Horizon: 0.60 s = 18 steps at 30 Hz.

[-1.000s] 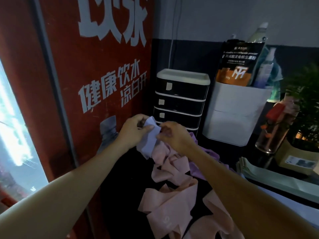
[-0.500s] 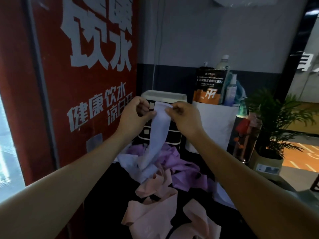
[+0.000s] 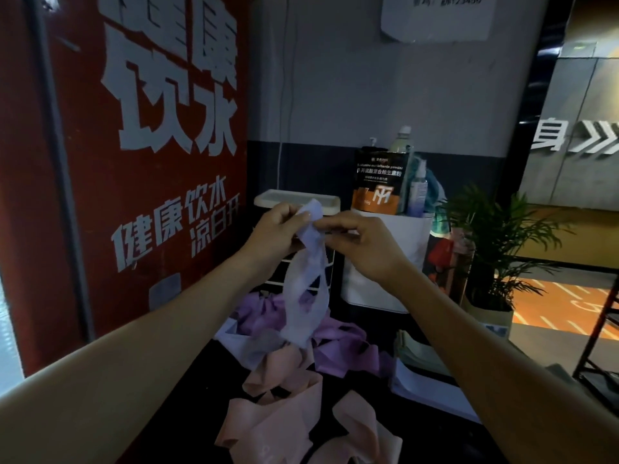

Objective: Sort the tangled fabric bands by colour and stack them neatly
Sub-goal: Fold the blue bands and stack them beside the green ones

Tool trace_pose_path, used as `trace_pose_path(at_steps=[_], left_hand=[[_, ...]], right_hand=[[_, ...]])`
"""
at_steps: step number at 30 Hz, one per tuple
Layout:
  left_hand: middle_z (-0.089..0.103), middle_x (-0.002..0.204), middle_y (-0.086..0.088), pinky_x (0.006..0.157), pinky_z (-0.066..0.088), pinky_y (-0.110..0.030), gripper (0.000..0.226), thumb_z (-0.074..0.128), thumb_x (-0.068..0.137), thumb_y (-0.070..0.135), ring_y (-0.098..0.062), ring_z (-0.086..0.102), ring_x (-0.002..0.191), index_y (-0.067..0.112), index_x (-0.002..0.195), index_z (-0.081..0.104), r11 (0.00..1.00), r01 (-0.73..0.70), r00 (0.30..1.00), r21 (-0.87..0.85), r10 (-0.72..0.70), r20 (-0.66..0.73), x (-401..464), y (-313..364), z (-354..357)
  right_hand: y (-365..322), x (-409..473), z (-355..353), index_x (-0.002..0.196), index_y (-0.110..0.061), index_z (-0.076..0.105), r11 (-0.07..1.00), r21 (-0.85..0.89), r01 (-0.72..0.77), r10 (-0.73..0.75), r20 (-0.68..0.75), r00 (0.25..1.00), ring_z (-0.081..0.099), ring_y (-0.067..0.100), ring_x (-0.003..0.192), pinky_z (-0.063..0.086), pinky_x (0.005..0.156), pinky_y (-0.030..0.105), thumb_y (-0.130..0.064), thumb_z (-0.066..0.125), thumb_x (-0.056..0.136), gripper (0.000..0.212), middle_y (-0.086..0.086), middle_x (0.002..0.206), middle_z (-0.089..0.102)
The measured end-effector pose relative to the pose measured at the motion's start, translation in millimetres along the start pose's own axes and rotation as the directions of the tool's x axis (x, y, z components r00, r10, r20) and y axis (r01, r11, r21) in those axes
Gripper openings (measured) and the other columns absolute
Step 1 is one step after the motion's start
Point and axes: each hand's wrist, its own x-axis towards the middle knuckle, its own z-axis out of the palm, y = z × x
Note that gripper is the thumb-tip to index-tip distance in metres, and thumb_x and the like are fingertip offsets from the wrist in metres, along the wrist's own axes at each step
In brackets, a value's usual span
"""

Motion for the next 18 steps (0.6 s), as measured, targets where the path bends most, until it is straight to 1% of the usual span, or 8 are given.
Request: trace_pose_path(at_steps=[3, 4, 5, 8, 10, 13, 16, 18], left_hand=[[0.059, 0.087, -0.004, 0.083, 0.047, -0.034, 0.011, 0.049, 0.095, 0.008, -0.017, 0.055, 0.084, 0.014, 0.089, 0.056, 0.995, -0.017, 1.0, 0.1, 0.015, 0.018, 4.2, 5.0, 0.0], [0.058, 0.085, -0.003, 0.079, 0.046, -0.032, 0.012, 0.05, 0.094, 0.007, -0.016, 0.054, 0.082, 0.015, 0.087, 0.056, 0.992, -0.028, 0.999, 0.124, 0.024, 0.033, 4.6, 6.8, 0.9], [0.057, 0.083, -0.002, 0.074, 0.046, -0.028, 0.014, 0.05, 0.094, 0.006, -0.014, 0.054, 0.078, 0.016, 0.085, 0.055, 0.99, -0.039, 0.998, 0.135, 0.033, 0.047, 4.4, 8.4, 2.3], [0.058, 0.078, 0.001, 0.061, 0.047, -0.018, 0.018, 0.049, 0.094, 0.003, -0.005, 0.057, 0.066, 0.016, 0.082, 0.054, 0.993, -0.055, 0.996, 0.104, 0.047, 0.074, 1.2, 15.8, 9.4], [0.058, 0.081, -0.001, 0.061, 0.05, -0.019, 0.015, 0.048, 0.094, 0.003, -0.007, 0.057, 0.069, 0.014, 0.086, 0.054, 0.997, -0.047, 0.996, 0.067, 0.042, 0.076, 0.4, 20.2, 14.2], [0.058, 0.085, -0.003, 0.069, 0.05, -0.027, 0.012, 0.048, 0.094, 0.004, -0.013, 0.057, 0.074, 0.013, 0.088, 0.053, 1.0, -0.024, 0.999, -0.001, 0.024, 0.038, 1.1, 24.8, 19.1], [0.059, 0.083, -0.002, 0.065, 0.051, -0.025, 0.014, 0.048, 0.095, 0.006, -0.013, 0.057, 0.072, 0.014, 0.085, 0.053, 0.999, -0.003, 1.0, -0.037, 0.002, -0.029, 2.2, 22.8, 19.1], [0.059, 0.084, -0.002, 0.063, 0.05, -0.025, 0.015, 0.048, 0.095, 0.006, -0.013, 0.058, 0.073, 0.016, 0.086, 0.054, 0.998, 0.015, 0.994, -0.069, -0.023, -0.11, 3.2, 18.8, 15.5]], right_hand=[[4.5, -1.1, -9.6, 0.106, -0.006, 0.066, 0.997, 0.051, -0.06, 0.068, -0.163, 0.984, 0.056, -0.013, 0.074, 0.043, 0.072, 0.002, -0.002, 0.056, 0.09, 0.02, 0.001, 0.097, 0.063], [6.1, -1.1, -12.3, 0.108, -0.005, 0.064, 0.993, 0.08, -0.084, 0.099, -0.2, 0.975, 0.055, -0.013, 0.072, 0.043, 0.07, 0.002, -0.003, 0.057, 0.09, 0.02, 0.002, 0.096, 0.062], [6.8, -1.7, -14.1, 0.112, -0.005, 0.061, 0.988, 0.111, -0.112, 0.133, -0.204, 0.97, 0.056, -0.01, 0.075, 0.043, 0.07, 0.002, -0.004, 0.057, 0.09, 0.022, 0.003, 0.097, 0.061], [5.8, -6.4, -13.6, 0.116, -0.011, 0.057, 0.956, 0.223, -0.192, 0.212, -0.072, 0.975, 0.06, 0.004, 0.091, 0.049, 0.077, 0.009, -0.011, 0.056, 0.092, 0.025, -0.001, 0.103, 0.063], [2.4, -10.5, -10.0, 0.111, -0.015, 0.058, 0.931, 0.278, -0.235, 0.239, 0.023, 0.971, 0.063, 0.012, 0.095, 0.054, 0.082, 0.02, -0.015, 0.058, 0.09, 0.02, 0.0, 0.103, 0.066], [2.0, -15.0, -4.9, 0.107, -0.011, 0.062, 0.942, 0.18, -0.282, 0.276, 0.059, 0.959, 0.064, 0.025, 0.098, 0.054, 0.088, 0.038, -0.019, 0.066, 0.085, 0.024, 0.01, 0.106, 0.067], [10.8, -22.0, -4.8, 0.108, -0.005, 0.062, 0.939, 0.095, -0.329, 0.322, 0.084, 0.943, 0.064, 0.027, 0.098, 0.053, 0.09, 0.043, -0.02, 0.072, 0.079, 0.034, 0.012, 0.108, 0.067], [20.9, -29.4, -9.4, 0.104, 0.0, 0.065, 0.93, 0.023, -0.367, 0.363, 0.103, 0.926, 0.065, 0.029, 0.094, 0.053, 0.087, 0.043, -0.018, 0.075, 0.077, 0.034, 0.016, 0.104, 0.068]])
